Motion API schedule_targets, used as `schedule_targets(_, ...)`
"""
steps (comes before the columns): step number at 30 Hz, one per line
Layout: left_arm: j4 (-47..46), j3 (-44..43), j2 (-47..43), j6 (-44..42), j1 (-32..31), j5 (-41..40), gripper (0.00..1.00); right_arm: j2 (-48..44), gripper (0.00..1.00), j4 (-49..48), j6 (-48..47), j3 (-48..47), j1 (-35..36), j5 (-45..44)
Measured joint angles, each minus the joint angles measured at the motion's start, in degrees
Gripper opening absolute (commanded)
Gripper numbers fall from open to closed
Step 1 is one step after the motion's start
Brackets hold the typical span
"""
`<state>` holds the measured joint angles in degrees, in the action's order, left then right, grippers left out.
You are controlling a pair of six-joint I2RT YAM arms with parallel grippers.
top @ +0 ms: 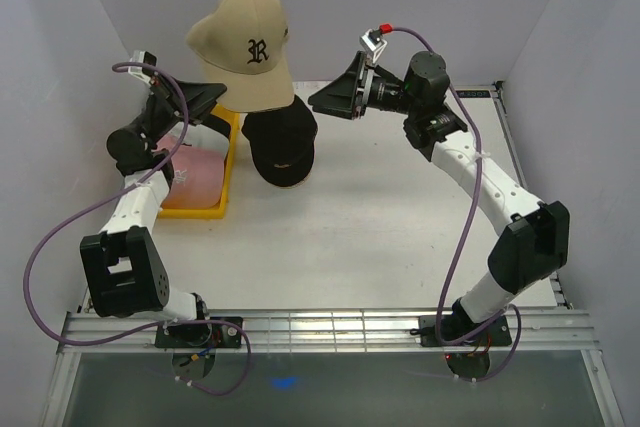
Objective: Stack the hats
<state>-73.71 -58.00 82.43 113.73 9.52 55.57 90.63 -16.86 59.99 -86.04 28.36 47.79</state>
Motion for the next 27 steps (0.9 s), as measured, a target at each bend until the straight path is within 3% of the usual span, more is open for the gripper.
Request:
schedule_targets(20,-1.4,0.7,4.3,0.8,-5.7,0.5,0.0,11.5,0.95,-11.4,11.1,-3.8,0.0,-0.1)
schedule_targets(23,-1.4,1.5,4.5,0.8,-6.2,0.1,0.0,11.7,0.89,-12.7,12.3,-3.3,0.0,-0.5)
schedule_targets(27,-1.9,3.6,4.5,0.9,-6.3,-0.8,0.0,11.7,0.73,-14.2,13.1,-2.5,-0.3,-1.1)
